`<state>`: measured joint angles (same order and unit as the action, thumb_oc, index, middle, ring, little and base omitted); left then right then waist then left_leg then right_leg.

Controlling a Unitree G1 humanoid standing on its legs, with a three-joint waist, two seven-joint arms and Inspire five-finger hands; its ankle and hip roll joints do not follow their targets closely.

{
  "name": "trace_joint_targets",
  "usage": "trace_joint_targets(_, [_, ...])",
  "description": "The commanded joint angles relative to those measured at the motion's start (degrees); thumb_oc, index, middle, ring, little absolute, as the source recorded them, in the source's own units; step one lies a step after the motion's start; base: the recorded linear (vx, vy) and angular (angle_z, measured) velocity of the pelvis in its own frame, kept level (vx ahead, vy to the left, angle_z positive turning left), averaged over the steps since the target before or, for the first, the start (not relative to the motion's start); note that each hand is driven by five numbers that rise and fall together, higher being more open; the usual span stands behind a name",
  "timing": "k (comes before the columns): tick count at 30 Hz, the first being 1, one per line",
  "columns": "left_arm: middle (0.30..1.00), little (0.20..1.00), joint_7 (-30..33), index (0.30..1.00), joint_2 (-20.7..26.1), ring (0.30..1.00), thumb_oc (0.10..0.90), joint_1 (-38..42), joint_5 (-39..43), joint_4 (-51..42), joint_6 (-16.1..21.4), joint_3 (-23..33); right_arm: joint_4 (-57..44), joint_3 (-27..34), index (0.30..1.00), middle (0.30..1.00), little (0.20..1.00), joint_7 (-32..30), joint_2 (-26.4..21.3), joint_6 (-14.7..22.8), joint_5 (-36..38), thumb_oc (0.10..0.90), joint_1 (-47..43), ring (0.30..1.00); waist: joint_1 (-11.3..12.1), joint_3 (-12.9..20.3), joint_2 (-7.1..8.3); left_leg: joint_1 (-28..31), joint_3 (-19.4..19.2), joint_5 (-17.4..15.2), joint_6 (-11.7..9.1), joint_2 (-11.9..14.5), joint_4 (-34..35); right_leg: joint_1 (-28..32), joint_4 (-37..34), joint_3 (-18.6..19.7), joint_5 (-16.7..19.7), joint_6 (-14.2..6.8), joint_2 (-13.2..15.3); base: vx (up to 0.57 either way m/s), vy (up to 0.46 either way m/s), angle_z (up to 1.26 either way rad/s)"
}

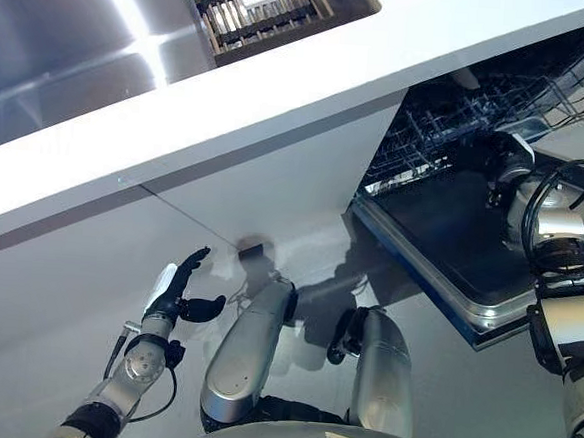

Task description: Pick up plates and place into dishwasher.

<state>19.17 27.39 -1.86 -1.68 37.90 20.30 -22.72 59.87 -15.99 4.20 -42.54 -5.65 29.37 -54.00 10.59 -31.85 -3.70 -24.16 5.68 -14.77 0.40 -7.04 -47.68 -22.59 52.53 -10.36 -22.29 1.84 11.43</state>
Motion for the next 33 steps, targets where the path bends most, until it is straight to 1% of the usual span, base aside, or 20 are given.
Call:
trace_joint_targets(1, [0.900, 0.900, 2.98, 0.900, 2.67, 0.900, 0.800, -2.41, 0.90, -4.93, 4.51, -0.37, -0.42, 2.20, 0.300, 0.300, 0.200, -0.56, -1.26, 3.68, 3.95, 0.100, -4.44, 0.300, 2.77, 2.32, 0.22, -0.01, 0.27, 0.20, 4.31, 0.76, -0.03, 2.39, -0.40, -0.07, 5.54, 3.09, -1.26, 0.00, 0.000, 0.00])
trace_joint_targets(5, [0.900, 0.900, 3.20, 0.900, 3.02, 0.900, 0.800, -2.43, 1.20, -5.60, 4.35, -0.27, -0.60, 2.14, 0.300, 0.300, 0.200, -1.39, -2.14, 4.60, 3.72, 0.100, -5.59, 0.300, 2.92, 2.17, -0.07, -0.49, 0.37, 0.34, 4.19, 0.63, -0.34, 2.16, -0.19, -0.08, 5.56, 3.14, -1.01, 0.00, 0.001, 0.01])
trace_joint_targets(8, [0.900, 0.900, 3.36, 0.900, 3.20, 0.900, 0.800, -2.43, 1.42, -5.98, 4.19, -0.43, -0.90, 1.77, 0.300, 0.300, 0.200, -3.64, -2.85, 5.32, 4.16, 0.100, -7.08, 0.300, 3.15, 2.06, -0.33, -1.13, 0.36, 0.33, 4.14, 0.44, -0.76, 1.58, 0.23, -0.10, 5.47, 3.12, -0.73, 0.00, 0.000, 0.00])
trace_joint_targets(12, [0.900, 0.900, 3.75, 0.900, 3.43, 0.900, 0.800, -2.74, 1.26, -5.79, 5.31, -0.69, -0.99, 1.44, 0.300, 0.300, 0.200, -6.22, -3.63, 6.54, 4.89, 0.100, -8.70, 0.300, 3.35, 2.06, -0.72, -2.49, 0.04, -0.21, 4.20, 0.13, -1.82, 0.33, 1.11, -0.03, 4.97, 3.13, -0.62, -0.02, 0.000, 0.00])
trace_joint_targets(15, [0.900, 0.900, 3.72, 0.900, 3.98, 0.900, 0.800, -2.73, 0.60, -6.37, 6.00, -1.20, -1.50, 1.82, 0.300, 0.300, 0.200, -6.50, -4.01, 8.95, 6.95, 0.100, -9.75, 0.300, 3.37, 2.06, -1.01, -3.15, -0.12, -0.50, 4.27, -0.05, -2.39, -0.57, 1.68, -0.14, 4.78, 3.13, -0.44, -0.04, -0.006, 0.04])
trace_joint_targets(17, [0.900, 0.900, 3.83, 0.900, 4.37, 0.900, 0.800, -2.68, -0.08, -6.74, 6.93, -1.58, -1.93, 1.67, 0.300, 0.300, 0.200, -6.58, -3.88, 9.83, 7.09, 0.100, -10.42, 0.300, 3.33, 2.06, -1.20, -3.79, -0.33, -0.72, 4.29, -0.13, -3.10, -1.33, 2.18, 0.01, 4.72, 3.12, -0.43, -0.06, -0.001, 0.04])
trace_joint_targets(20, [0.900, 0.900, 3.47, 0.900, 4.79, 0.900, 0.800, -2.35, 0.30, -7.51, 7.24, -1.79, -2.72, 1.02, 0.300, 0.300, 0.200, -5.72, -3.90, 10.85, 6.91, 0.100, -10.86, 0.300, 3.13, 2.06, -1.32, -3.80, -0.79, -0.83, 4.40, -0.17, -3.15, -1.61, 2.20, 0.12, 4.71, 3.16, -0.42, -0.07, 0.013, 0.01])
trace_joint_targets(23, [0.900, 0.900, 3.20, 0.900, 4.70, 0.900, 0.800, -1.81, 0.59, -8.11, 6.78, -1.71, -4.49, 0.99, 0.300, 0.300, 0.200, -5.08, -4.12, 14.52, 7.67, 0.100, -9.63, 0.300, 2.46, 2.24, -0.81, -2.66, -1.11, -1.20, 4.41, 0.24, -2.60, -0.49, 1.31, 0.42, 4.81, 2.96, -0.46, -0.03, 0.008, 0.00])
trace_joint_targets(25, [0.900, 0.900, 2.99, 0.900, 4.71, 0.900, 0.800, -1.58, 0.68, -7.95, 6.77, -1.74, -4.96, 1.58, 0.300, 0.300, 0.200, -4.98, -4.25, 14.86, 7.31, 0.100, -8.66, 0.300, 2.16, 2.58, -0.50, -2.21, -1.29, -1.46, 4.45, 0.59, -2.35, -0.15, 0.97, 0.44, 4.84, 2.88, -0.48, 0.00, -0.004, -0.03])
trace_joint_targets(27, [0.900, 0.900, 2.79, 0.900, 4.60, 0.900, 0.800, -1.19, 0.77, -8.06, 6.44, -1.92, -5.65, 2.15, 0.300, 0.300, 0.200, -5.76, -4.83, 15.42, 6.00, 0.100, -6.81, 0.300, 1.49, 3.26, 0.24, -0.87, -1.56, -1.68, 4.50, 1.17, -1.51, 1.16, -0.43, 0.47, 5.30, 2.65, -0.64, 0.00, -0.011, -0.10])
trace_joint_targets(28, [0.900, 0.900, 2.83, 0.900, 4.58, 0.900, 0.800, -1.19, 0.73, -7.97, 6.53, -1.99, -5.65, 2.24, 0.300, 0.300, 0.200, -5.84, -4.93, 15.56, 6.18, 0.100, -6.59, 0.300, 1.44, 3.34, 0.31, -0.65, -1.57, -1.69, 4.53, 1.28, -1.39, 1.33, -0.59, 0.47, 5.39, 2.63, -0.66, 0.01, -0.007, -0.09])
trace_joint_targets(30, [0.900, 0.900, 2.61, 0.900, 4.41, 0.900, 0.800, -1.18, 0.57, -7.67, 6.72, -2.07, -5.89, 3.82, 0.300, 0.300, 0.200, -6.50, -6.14, 16.86, 6.37, 0.100, -4.13, 0.300, 0.61, 4.27, 1.13, 0.96, -1.77, -2.11, 4.53, 2.05, -0.46, 3.01, -2.17, 0.60, 5.72, 2.46, -1.03, 0.01, -0.004, -0.09])
trace_joint_targets(31, [0.900, 0.900, 2.63, 0.900, 4.39, 0.900, 0.800, -1.16, 0.51, -7.64, 6.82, -2.10, -6.01, 4.00, 0.300, 0.300, 0.200, -6.63, -6.32, 17.17, 6.22, 0.100, -3.79, 0.300, 0.45, 4.50, 1.26, 1.07, -1.76, -1.67, 4.50, 2.12, 0.09, 3.15, -2.80, 0.56, 6.20, 2.46, -1.07, 0.00, 0.001, -0.10])
trace_joint_targets(33, [0.900, 0.900, 2.65, 0.900, 4.16, 0.900, 0.800, -1.22, 0.53, -7.20, 7.31, -2.08, -7.62, 5.15, 0.300, 0.300, 0.200, -7.57, -7.03, 17.54, 4.20, 0.100, -0.98, 0.300, -0.54, 5.44, 2.01, 2.37, -2.02, -1.82, 4.48, 2.87, 1.15, 4.49, -4.28, 0.75, 6.58, 2.35, -1.36, 0.02, 0.020, -0.11])
